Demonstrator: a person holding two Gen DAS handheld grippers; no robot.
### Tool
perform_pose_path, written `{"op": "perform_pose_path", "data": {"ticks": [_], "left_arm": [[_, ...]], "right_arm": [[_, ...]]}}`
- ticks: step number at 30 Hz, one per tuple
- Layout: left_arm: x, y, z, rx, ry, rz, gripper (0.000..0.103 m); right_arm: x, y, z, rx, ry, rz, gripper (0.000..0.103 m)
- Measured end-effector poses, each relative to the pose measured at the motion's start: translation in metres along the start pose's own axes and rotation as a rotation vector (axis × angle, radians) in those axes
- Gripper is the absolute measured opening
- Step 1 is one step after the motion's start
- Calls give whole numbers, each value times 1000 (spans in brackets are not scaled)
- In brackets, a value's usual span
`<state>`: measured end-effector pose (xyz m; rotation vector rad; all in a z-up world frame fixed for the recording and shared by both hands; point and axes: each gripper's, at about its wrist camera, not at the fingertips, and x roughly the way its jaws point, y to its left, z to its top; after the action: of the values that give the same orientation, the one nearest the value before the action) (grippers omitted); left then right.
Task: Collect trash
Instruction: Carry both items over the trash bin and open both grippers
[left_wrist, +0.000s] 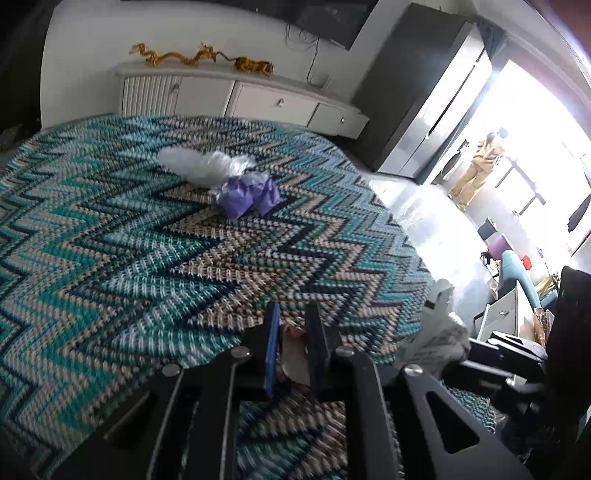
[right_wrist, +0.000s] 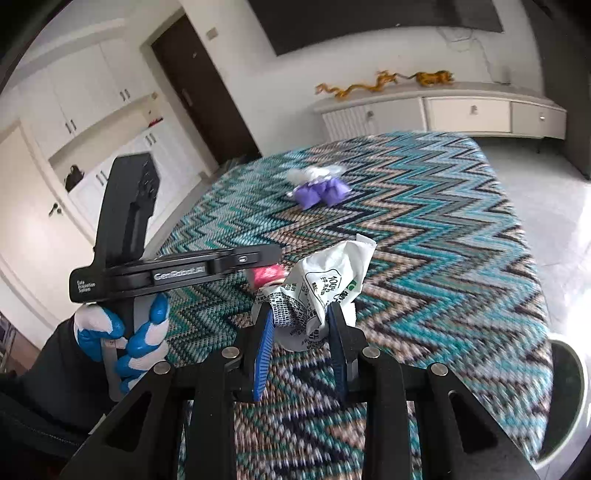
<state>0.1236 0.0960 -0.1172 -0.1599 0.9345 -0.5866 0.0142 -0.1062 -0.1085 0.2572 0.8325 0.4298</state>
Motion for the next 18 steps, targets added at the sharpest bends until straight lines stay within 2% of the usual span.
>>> {"op": "perform_pose_path", "data": {"ticks": [3,10,18], "left_arm": [[-20,-10,-2,11,-33,7,7],[-70,-40,-6,44,-122,25,7],[-100,-87,4,116,-184,17,7]], "right_arm": [[-25,-2,-4,11,-42,-11,28],[-82,-5,-16,24,-152,-29,28],[-139,-19,-30,62,-281,-67,28]]}}
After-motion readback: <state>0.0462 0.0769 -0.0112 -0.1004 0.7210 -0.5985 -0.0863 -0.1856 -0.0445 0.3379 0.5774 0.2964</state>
